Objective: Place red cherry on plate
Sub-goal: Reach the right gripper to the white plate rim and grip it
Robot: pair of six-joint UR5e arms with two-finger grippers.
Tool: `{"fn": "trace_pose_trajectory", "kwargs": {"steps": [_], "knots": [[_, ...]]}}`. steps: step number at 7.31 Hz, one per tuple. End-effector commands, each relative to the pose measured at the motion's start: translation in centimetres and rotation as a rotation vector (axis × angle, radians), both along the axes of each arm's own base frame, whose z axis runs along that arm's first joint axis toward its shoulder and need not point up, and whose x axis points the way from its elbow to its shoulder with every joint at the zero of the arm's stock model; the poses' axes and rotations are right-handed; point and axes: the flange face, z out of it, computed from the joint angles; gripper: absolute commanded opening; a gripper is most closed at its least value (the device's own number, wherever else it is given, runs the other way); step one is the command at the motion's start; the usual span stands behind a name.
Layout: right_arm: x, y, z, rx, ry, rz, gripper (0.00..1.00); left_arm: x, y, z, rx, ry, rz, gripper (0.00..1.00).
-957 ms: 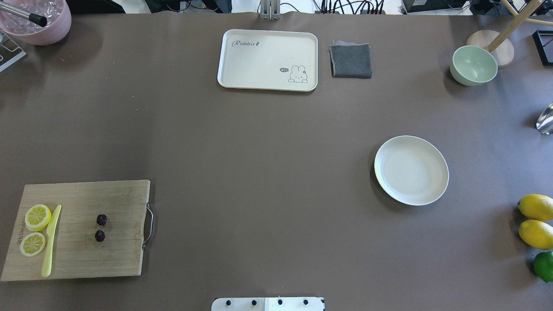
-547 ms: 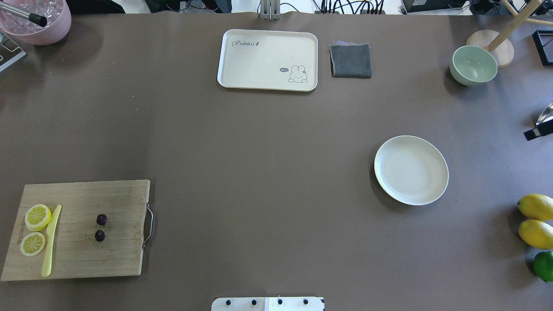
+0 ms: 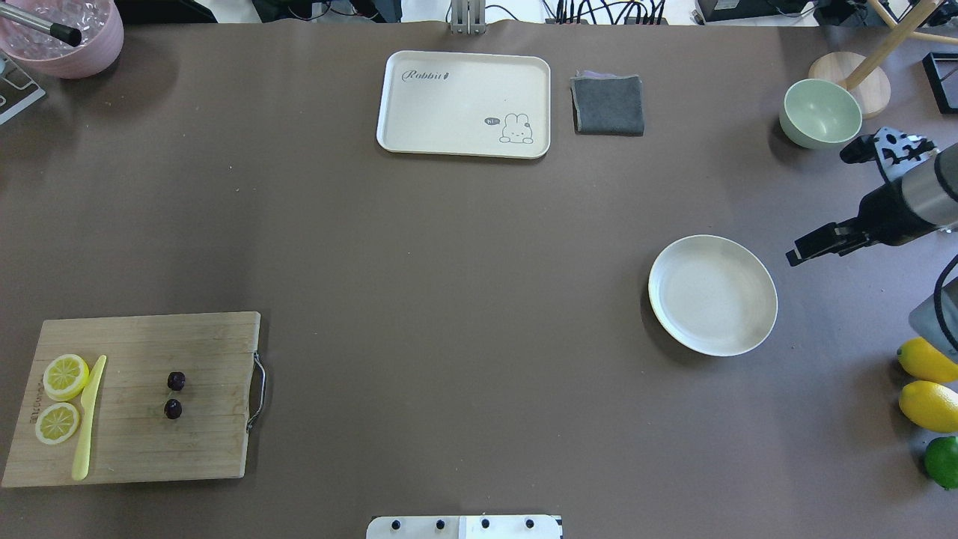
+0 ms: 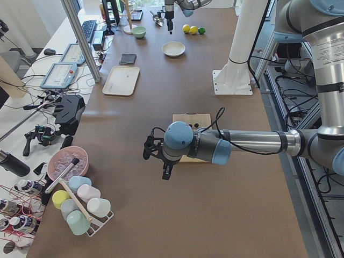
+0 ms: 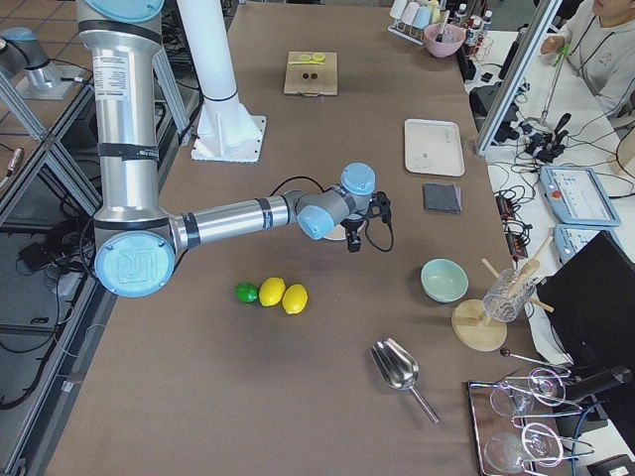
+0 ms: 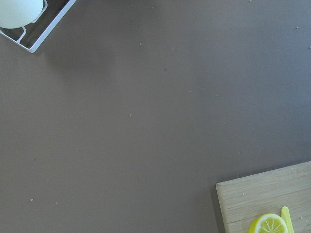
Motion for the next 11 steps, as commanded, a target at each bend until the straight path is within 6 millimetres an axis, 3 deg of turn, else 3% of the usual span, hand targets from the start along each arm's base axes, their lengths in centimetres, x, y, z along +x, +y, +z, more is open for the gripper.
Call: {"fn": "trace_pose_trajectory", "kwargs": {"steps": [1, 2, 6, 7, 9, 10, 11], "knots": [[-3.2, 0.9, 3.9, 0.009, -0.016, 0.022, 0.94, 0.0, 0.1, 0.0, 0.002, 0.000, 0.000, 0.98], [-3.4, 0.9, 4.5, 0.013, -0.019, 0.024, 0.87, 0.0, 0.1, 0.0, 0.002, 0.000, 0.000, 0.98], [-4.9, 1.2, 3.5, -0.059, -0.042, 0.063, 0.05, 0.0, 0.1, 0.0, 0.002, 0.000, 0.000, 0.98], [-5.1, 1.1, 2.8, -0.073, -0.052, 0.071, 0.00, 0.0, 0.1, 0.0, 0.002, 0.000, 0.000, 0.98], [-5.8, 0.3, 1.0, -0.100, -0.077, 0.101, 0.00, 0.1, 0.0, -0.4, -0.041, 0.014, -0.042, 0.98], [-6.4, -0.2, -1.6, -0.103, -0.112, 0.118, 0.00, 1.0, -0.3, -1.2, -0.076, 0.038, -0.087, 0.98], [-7.3, -0.5, -5.2, -0.133, -0.161, 0.148, 0.00, 3.2, -0.8, -2.6, -0.152, 0.081, -0.155, 0.97]]}}
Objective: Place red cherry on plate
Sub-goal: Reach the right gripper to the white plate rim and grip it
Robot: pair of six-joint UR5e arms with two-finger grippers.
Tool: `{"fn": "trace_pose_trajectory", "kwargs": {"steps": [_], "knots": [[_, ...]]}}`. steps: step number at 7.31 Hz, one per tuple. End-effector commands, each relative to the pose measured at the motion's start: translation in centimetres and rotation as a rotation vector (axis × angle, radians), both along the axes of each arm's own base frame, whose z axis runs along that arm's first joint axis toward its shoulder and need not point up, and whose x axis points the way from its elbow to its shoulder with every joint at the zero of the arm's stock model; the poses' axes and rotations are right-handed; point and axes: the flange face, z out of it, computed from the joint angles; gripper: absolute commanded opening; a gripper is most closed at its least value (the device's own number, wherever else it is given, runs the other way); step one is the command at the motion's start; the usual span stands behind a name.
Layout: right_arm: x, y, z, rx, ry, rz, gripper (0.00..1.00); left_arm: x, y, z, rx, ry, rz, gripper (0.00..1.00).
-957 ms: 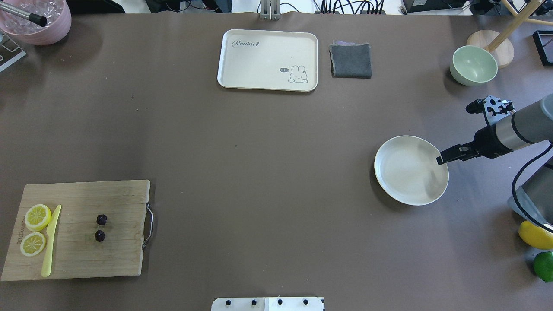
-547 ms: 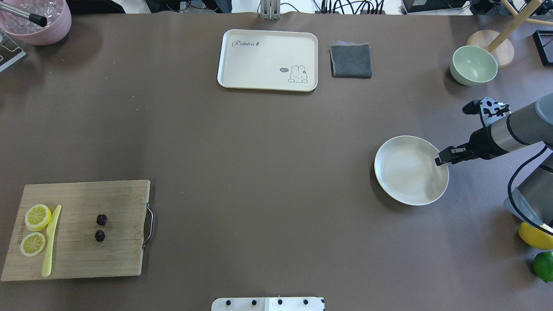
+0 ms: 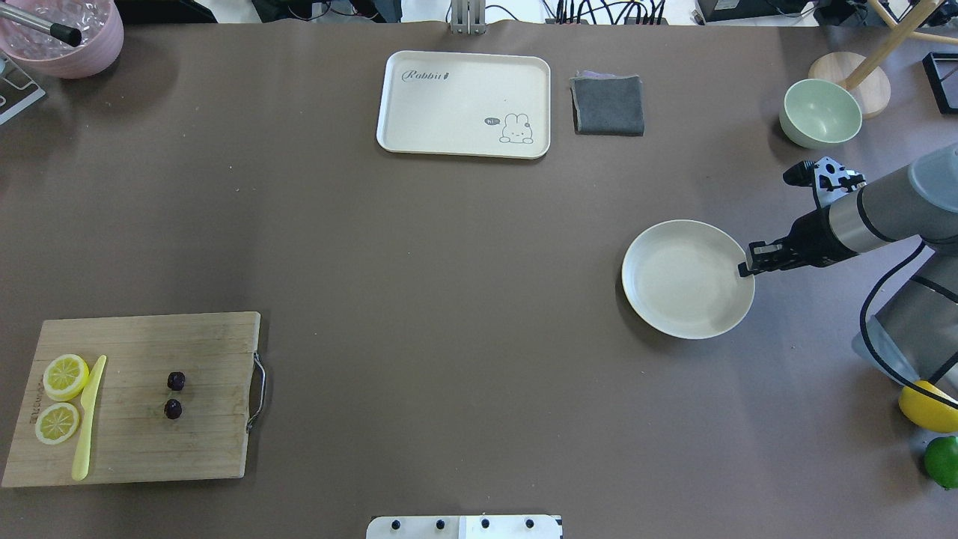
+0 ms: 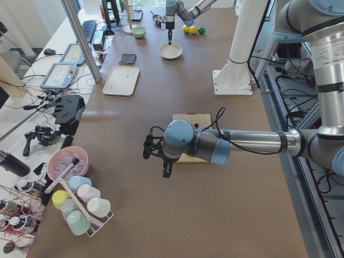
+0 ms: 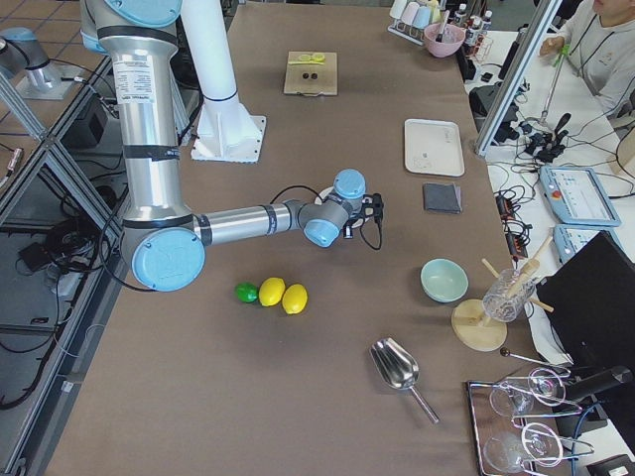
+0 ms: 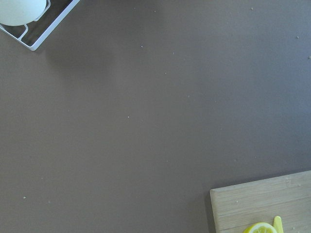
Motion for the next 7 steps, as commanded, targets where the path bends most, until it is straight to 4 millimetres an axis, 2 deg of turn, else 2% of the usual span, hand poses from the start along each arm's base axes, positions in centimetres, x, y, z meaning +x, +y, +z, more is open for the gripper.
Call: {"fn": "trace_pose_trajectory", "kwargs": {"steps": [1, 2, 3, 4, 5, 6, 7], "knots": [[-3.7, -0.4, -7.0, -0.063, -0.091, 0.039, 0.00, 5.4, -0.5, -2.9, -0.135, 0.091, -0.098, 0.97], [-7.2, 0.0, -10.4, -0.101, -0.129, 0.040, 0.00, 8.5, -0.2, -5.3, -0.145, 0.121, -0.099, 0.97], [-11.1, 1.2, -13.2, -0.124, -0.147, 0.076, 0.00, 12.5, 0.8, -7.4, -0.172, 0.095, -0.103, 0.96], [-14.9, 2.9, -15.6, -0.128, -0.163, 0.106, 0.00, 16.0, 1.4, -7.8, -0.164, 0.043, -0.102, 0.96], [-17.7, 4.5, -17.1, -0.130, -0.169, 0.108, 0.00, 18.7, 1.6, -8.2, -0.180, 0.035, -0.097, 0.96], [-19.5, 5.7, -17.7, -0.123, -0.169, 0.127, 0.00, 22.3, 2.2, -8.6, -0.199, 0.019, -0.118, 0.96], [-20.2, 6.0, -17.8, -0.122, -0.166, 0.123, 0.00, 26.7, 2.6, -9.9, -0.219, 0.020, -0.136, 0.96]]}}
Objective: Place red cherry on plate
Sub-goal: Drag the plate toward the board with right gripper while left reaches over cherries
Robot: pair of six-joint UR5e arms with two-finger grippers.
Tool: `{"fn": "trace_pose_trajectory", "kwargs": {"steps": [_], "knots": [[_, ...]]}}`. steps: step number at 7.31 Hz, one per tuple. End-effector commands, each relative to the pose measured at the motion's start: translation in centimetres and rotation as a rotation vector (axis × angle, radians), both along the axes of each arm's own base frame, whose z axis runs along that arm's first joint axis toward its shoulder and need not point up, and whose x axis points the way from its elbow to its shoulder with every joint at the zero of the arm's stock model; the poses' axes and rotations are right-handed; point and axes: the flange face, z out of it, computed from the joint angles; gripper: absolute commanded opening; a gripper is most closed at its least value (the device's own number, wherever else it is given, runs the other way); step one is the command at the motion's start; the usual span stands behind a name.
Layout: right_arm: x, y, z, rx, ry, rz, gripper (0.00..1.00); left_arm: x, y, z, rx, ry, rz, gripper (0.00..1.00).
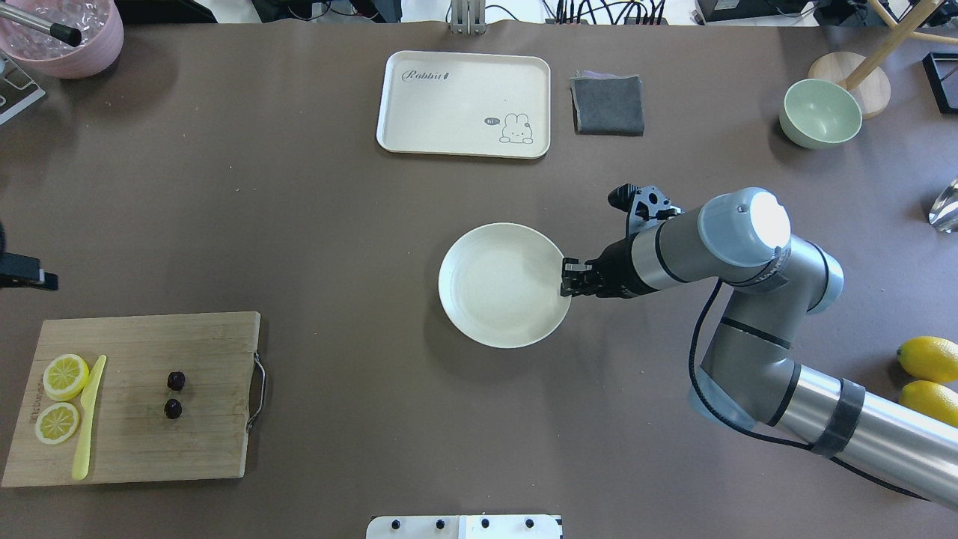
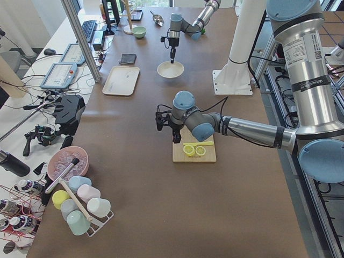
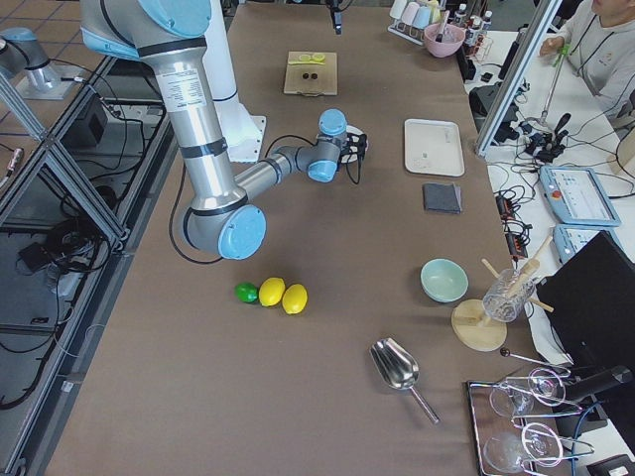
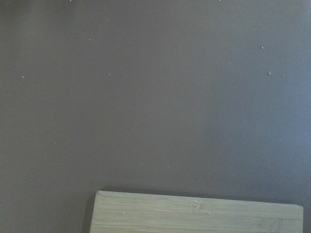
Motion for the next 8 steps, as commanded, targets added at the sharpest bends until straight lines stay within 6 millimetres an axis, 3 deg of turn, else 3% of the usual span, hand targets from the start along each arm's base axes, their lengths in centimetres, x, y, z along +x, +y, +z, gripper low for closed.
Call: {"fn": "trace_pose_trajectory", "kwargs": {"steps": [1, 2, 3, 4, 6, 7, 8], "knots": [[-1.9, 1.4, -0.6, 0.003, 0.001, 0.001, 0.00, 9.4, 1.5, -2.5, -0.029, -0.001, -0.029, 0.95], [-2.9, 1.9, -1.1, 0.020, 0.002, 0.018, 0.00, 12.4, 2.1, -3.4, -0.016, 0.000, -0.021, 0.95], [-3.7, 2.2, -1.6, 0.020, 0.010, 0.017, 0.00, 13.3, 2.3, -2.7, -0.019, -0.014, -0.009, 0.94], [-4.4, 2.6, -2.3, 0.024, 0.014, 0.017, 0.00, 13.8, 2.1, -3.3, -0.013, -0.004, -0.007, 0.92], [-5.0, 3.1, -2.6, 0.027, 0.017, 0.015, 0.00, 15.6, 3.6, -3.7, -0.015, 0.001, 0.038, 0.89], [-5.2, 3.0, -2.2, 0.024, 0.026, 0.014, 0.85, 15.8, 4.1, -3.5, -0.020, -0.002, 0.051, 0.89], [-5.3, 2.9, -2.1, 0.033, 0.031, 0.034, 1.00, 16.7, 5.0, -3.3, -0.030, -0.003, 0.070, 0.89]]}}
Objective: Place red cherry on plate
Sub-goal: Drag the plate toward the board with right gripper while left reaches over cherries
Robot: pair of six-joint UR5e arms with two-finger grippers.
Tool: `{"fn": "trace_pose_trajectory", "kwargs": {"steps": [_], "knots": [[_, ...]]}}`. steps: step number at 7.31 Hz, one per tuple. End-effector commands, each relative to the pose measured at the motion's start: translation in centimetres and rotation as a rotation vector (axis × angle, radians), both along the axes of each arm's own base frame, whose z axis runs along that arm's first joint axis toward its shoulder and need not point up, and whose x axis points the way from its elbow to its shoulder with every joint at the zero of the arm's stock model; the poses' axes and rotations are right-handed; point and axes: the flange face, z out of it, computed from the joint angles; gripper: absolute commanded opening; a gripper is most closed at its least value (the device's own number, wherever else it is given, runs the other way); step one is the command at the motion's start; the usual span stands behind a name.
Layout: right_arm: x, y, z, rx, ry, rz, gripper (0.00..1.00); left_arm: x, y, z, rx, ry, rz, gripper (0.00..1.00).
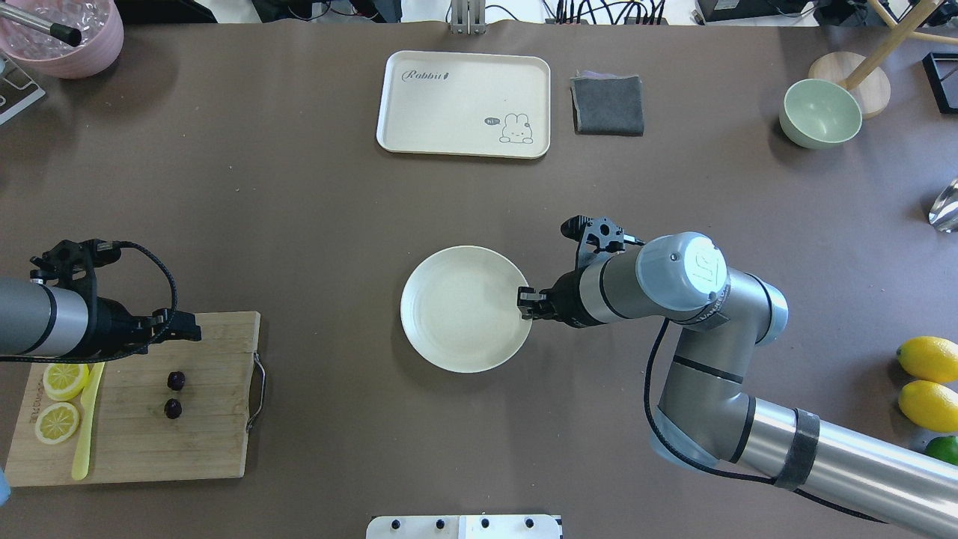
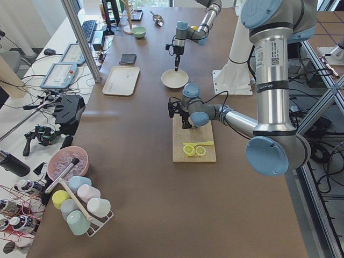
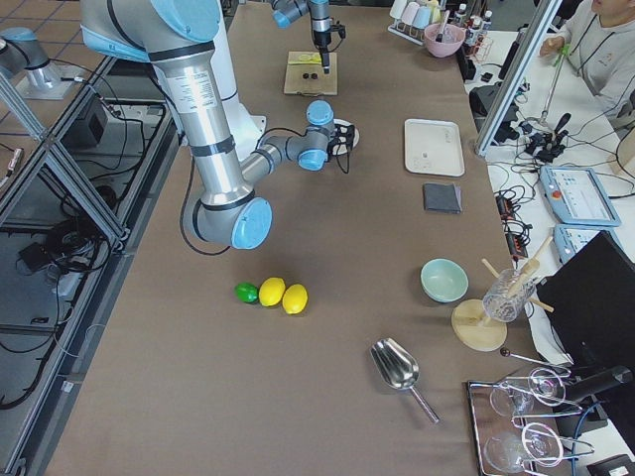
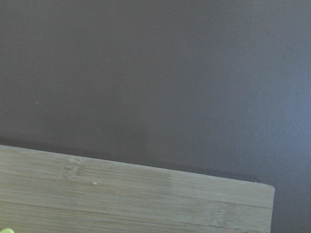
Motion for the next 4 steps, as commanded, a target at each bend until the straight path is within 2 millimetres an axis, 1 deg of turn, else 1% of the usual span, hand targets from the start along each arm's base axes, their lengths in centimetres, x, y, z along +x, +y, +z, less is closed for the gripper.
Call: {"fn": "trace_pose_trajectory", "kwargs": {"steps": [1, 2, 3, 4], "knots": [[-0.3, -0.1, 0.4, 0.010, 0.012, 0.016, 1.00, 1.4, 1.7, 0.3, -0.026, -0.004, 0.032, 0.87], [-0.3, -0.1, 0.3, 0.010, 0.011, 0.016, 1.00, 1.2, 2.1, 0.7, -0.031, -0.012, 0.036, 0.82], [-0.3, -0.1, 0.3, 0.010, 0.008, 0.016, 1.00, 1.2, 2.4, 1.3, -0.032, -0.024, 0.037, 0.74], [-0.4, 0.1, 0.2, 0.009, 0.004, 0.014, 1.00, 0.6, 2.7, 1.5, -0.037, -0.030, 0.038, 0.63]]}}
